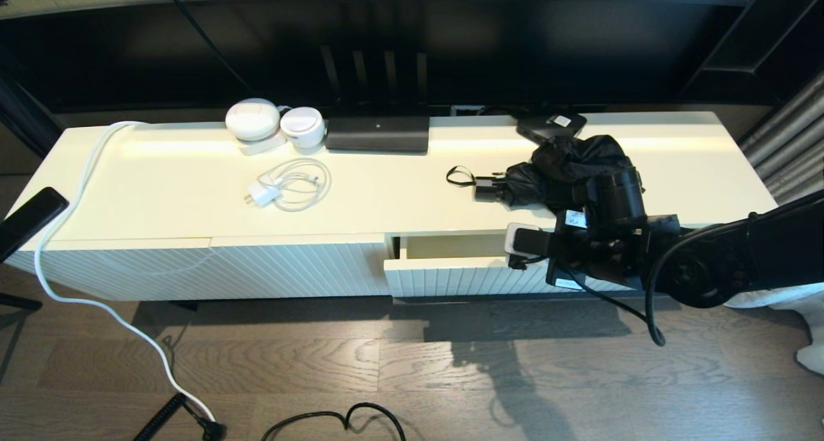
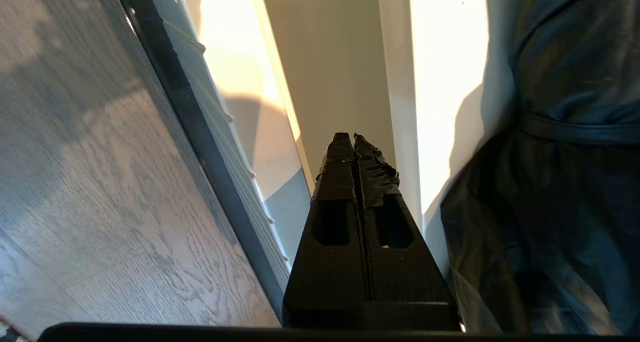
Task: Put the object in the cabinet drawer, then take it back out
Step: Open the drawer
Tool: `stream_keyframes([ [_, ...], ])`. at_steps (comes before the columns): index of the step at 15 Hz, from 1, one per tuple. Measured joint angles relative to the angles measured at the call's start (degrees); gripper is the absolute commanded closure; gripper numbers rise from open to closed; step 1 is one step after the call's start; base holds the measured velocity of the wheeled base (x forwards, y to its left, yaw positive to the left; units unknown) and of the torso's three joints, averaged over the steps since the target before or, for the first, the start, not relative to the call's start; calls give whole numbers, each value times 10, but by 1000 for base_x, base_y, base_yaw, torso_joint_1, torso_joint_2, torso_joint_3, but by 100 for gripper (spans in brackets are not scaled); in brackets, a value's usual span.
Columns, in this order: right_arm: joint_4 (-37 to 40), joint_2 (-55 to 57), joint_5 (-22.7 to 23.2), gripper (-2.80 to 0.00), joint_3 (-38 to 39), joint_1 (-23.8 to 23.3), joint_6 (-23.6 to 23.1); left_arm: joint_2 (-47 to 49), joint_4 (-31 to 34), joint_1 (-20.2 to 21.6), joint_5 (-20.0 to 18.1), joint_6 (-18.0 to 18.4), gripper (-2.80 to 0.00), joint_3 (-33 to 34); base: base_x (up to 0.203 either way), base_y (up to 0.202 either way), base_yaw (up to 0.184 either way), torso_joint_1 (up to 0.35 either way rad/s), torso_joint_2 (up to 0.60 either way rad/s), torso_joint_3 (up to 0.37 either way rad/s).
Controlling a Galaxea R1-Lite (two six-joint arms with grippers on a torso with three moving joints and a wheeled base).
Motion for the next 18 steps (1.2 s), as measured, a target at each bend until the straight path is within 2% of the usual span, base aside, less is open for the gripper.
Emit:
stream_keyframes([
  [6,-19,18,1,0,-13,-7,-1,0,0,0,0,0,0,0,0,0,0,0,0,0],
  [10,-14,13,12,0,-14,-11,-30,0,0,0,0,0,0,0,0,0,0,0,0,0],
  [18,-7,16,8,0,-2,-12,-30,0,0,0,0,0,0,0,0,0,0,0,0,0],
])
